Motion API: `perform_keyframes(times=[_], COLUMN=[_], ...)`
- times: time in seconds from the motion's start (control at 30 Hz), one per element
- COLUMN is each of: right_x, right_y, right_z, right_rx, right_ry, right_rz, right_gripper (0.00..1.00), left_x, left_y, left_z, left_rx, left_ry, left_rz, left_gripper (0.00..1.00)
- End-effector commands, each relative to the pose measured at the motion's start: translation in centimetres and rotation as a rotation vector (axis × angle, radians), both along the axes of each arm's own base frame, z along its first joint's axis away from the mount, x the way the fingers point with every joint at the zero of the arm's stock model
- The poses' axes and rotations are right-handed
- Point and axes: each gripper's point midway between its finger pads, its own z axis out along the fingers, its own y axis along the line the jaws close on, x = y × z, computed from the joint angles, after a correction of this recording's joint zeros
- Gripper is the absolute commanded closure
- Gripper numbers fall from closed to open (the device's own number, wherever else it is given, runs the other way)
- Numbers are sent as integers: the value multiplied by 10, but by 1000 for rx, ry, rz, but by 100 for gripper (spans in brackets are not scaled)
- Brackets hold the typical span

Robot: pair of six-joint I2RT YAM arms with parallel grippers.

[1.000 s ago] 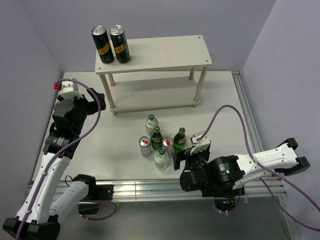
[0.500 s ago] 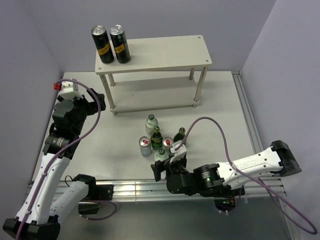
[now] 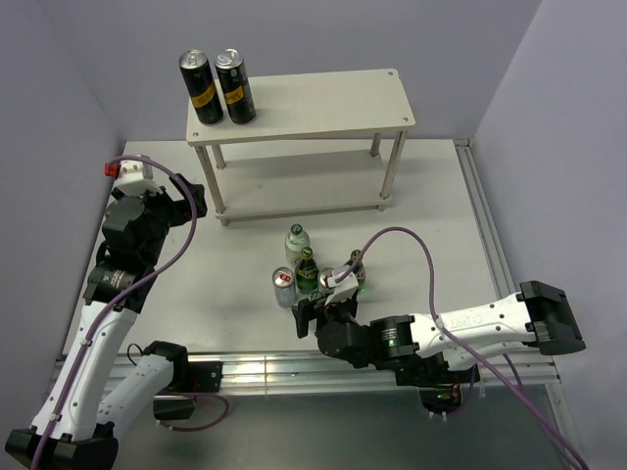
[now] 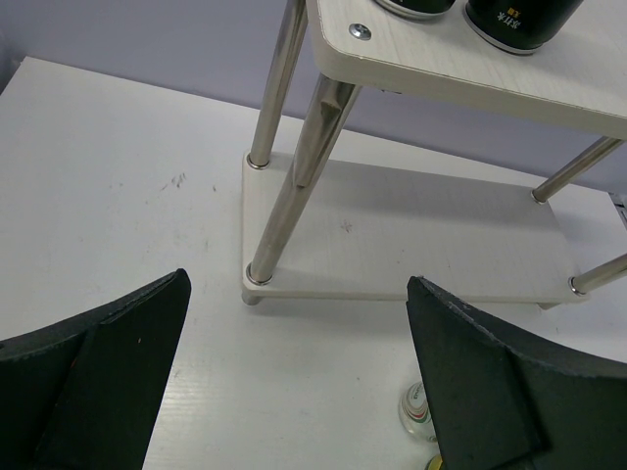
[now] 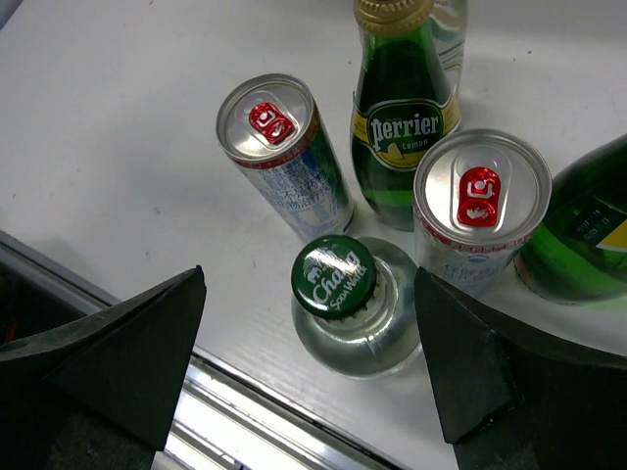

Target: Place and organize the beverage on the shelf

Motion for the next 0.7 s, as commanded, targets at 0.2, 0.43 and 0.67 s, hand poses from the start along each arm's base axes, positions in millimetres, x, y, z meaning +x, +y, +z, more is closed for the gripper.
perform_keyframes(times=[0.2,0.43,0.67], right_x=[14,20,26], right_y=[7,4,-2], right_z=[0,-5,-7], right_rx=[-1,-9,-15], right_ry=[-43,-52,-79], right_rz=[-45,-89,-145], right_gripper=[13,21,28], left_x=[-2,-4,-5], left_y=[2,1,0], left_z=[11,12,12], left_rx=[17,15,12], left_ry=[-37,-41,-44], left_rz=[0,-7,-13], left_gripper=[1,1,1])
